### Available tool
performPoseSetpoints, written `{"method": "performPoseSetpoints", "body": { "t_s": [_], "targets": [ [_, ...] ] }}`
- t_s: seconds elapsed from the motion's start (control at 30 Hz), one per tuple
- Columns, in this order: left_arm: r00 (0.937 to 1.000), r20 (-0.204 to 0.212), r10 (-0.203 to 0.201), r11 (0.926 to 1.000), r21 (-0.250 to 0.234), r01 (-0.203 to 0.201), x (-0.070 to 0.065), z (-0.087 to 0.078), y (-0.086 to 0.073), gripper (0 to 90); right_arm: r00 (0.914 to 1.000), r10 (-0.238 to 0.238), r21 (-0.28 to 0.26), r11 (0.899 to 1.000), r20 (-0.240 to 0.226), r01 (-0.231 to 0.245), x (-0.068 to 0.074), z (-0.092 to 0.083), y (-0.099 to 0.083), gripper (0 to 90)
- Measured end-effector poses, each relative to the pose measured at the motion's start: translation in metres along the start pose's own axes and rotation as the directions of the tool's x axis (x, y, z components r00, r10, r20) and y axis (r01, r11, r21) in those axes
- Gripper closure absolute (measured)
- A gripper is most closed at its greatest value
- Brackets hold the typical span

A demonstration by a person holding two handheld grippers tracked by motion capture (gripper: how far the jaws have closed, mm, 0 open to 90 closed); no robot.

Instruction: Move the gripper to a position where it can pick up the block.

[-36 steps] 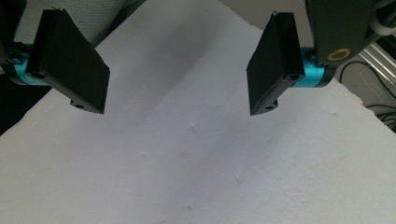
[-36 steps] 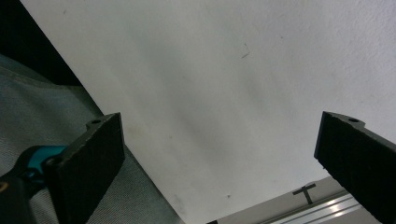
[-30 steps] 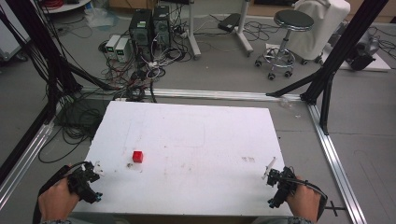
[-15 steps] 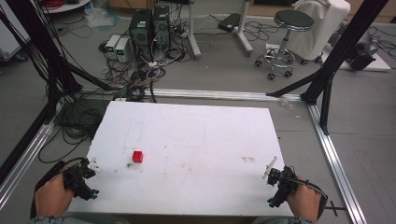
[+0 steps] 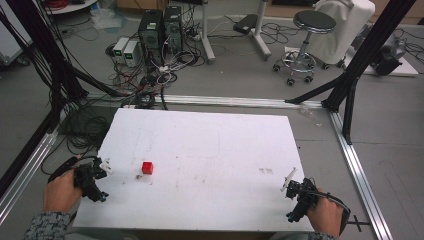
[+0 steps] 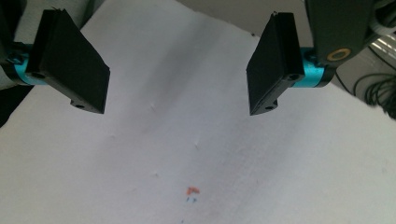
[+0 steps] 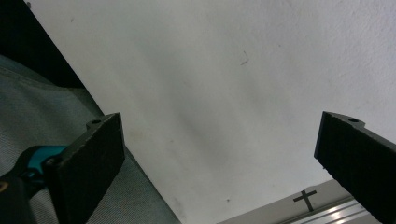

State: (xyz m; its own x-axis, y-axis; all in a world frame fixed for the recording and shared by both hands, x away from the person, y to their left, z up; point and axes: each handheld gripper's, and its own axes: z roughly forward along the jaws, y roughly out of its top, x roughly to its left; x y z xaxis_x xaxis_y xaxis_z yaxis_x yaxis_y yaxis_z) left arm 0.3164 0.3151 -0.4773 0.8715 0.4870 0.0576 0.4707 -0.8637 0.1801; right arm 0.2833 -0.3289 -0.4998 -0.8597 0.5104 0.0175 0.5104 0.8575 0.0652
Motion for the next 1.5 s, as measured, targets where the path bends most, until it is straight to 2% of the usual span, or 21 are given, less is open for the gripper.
{"method": "performPoseSetpoints", "body": {
  "t_s": [0.07, 0.23, 0.3, 0.5, 0.63, 0.73, 0.77, 0.87, 1.03, 1.2, 1.23, 1.27, 1.33, 1.4, 1.47, 1.5],
  "targets": [
    [0.9993, 0.013, 0.035, 0.9994, 0.009, -0.035, 0.005, 0.000, 0.005, 21.7, 1.0000, 0.003, 0.004, 1.000, 0.002, -0.003, 0.000, 0.000, 0.000, 1.1],
    [0.9983, 0.034, 0.048, 0.9986, 0.020, -0.049, 0.018, -0.001, 0.013, 21.8, 1.0000, -0.003, 0.005, 1.000, 0.000, 0.003, 0.000, 0.001, 0.002, 1.2],
    [0.9964, 0.042, 0.074, 0.9968, 0.028, -0.075, 0.021, -0.003, 0.017, 21.9, 1.0000, -0.008, 0.008, 1.000, -0.003, 0.008, 0.000, 0.002, 0.003, 1.2],
    [0.9859, 0.056, 0.158, 0.9867, 0.029, -0.160, 0.028, -0.008, 0.032, 21.8, 1.0000, 0.005, 0.007, 1.000, -0.001, -0.005, -0.001, 0.002, 0.001, 1.2],
    [0.9742, 0.064, 0.217, 0.9750, 0.037, -0.219, 0.031, -0.008, 0.041, 21.9, 1.0000, 0.007, 0.006, 1.000, -0.003, -0.007, -0.001, 0.002, 0.000, 1.2],
    [0.9717, 0.058, 0.229, 0.9714, 0.051, -0.232, 0.036, -0.009, 0.047, 21.9, 1.0000, 0.003, 0.007, 1.000, -0.004, -0.003, -0.002, 0.002, -0.001, 1.2],
    [0.9725, 0.057, 0.226, 0.9725, 0.045, -0.229, 0.037, -0.009, 0.048, 21.9, 1.0000, 0.008, 0.007, 1.000, -0.003, -0.008, -0.002, 0.002, -0.001, 1.2],
    [0.9669, 0.062, 0.248, 0.9672, 0.044, -0.250, 0.040, -0.010, 0.054, 21.9, 0.9999, 0.010, 0.010, 1.000, -0.006, -0.010, -0.002, 0.003, -0.001, 1.2],
    [0.9500, 0.054, 0.308, 0.9487, 0.059, -0.310, 0.041, -0.011, 0.067, 21.9, 0.9999, 0.004, 0.015, 1.000, -0.010, -0.004, -0.002, 0.004, 0.001, 1.2],
    [0.9252, 0.067, 0.374, 0.9247, 0.052, -0.377, 0.042, -0.012, 0.081, 21.9, 0.9999, 0.007, 0.013, 1.000, -0.009, -0.007, -0.001, 0.005, 0.001, 1.2],
    [0.9253, 0.070, 0.373, 0.9252, 0.049, -0.376, 0.041, -0.011, 0.082, 21.9, 0.9999, 0.007, 0.015, 1.000, -0.009, -0.007, -0.001, 0.004, 0.001, 1.2],
    [0.9226, 0.077, 0.378, 0.9222, 0.056, -0.383, 0.041, -0.010, 0.085, 21.9, 0.9999, 0.009, 0.016, 1.000, -0.009, -0.008, -0.001, 0.004, 0.000, 1.2],
    [0.9144, 0.075, 0.398, 0.9126, 0.071, -0.403, 0.042, -0.008, 0.090, 21.9, 0.9999, 0.012, 0.013, 1.000, -0.007, -0.012, -0.001, 0.004, 0.000, 1.2],
    [0.9129, 0.080, 0.400, 0.9117, 0.065, -0.406, 0.042, -0.006, 0.094, 21.9, 0.9999, 0.010, 0.011, 1.000, -0.005, -0.010, -0.001, 0.004, 0.000, 1.2],
    [0.9066, 0.083, 0.414, 0.9054, 0.066, -0.419, 0.043, -0.005, 0.098, 21.9, 1.0000, 0.005, 0.008, 1.000, -0.005, -0.005, -0.002, 0.004, -0.001, 1.2],
    [0.9057, 0.081, 0.416, 0.9044, 0.066, -0.422, 0.043, -0.004, 0.099, 21.9, 0.9999, 0.010, 0.009, 1.000, -0.009, -0.010, -0.001, 0.004, 0.000, 1.2]
  ]
}}
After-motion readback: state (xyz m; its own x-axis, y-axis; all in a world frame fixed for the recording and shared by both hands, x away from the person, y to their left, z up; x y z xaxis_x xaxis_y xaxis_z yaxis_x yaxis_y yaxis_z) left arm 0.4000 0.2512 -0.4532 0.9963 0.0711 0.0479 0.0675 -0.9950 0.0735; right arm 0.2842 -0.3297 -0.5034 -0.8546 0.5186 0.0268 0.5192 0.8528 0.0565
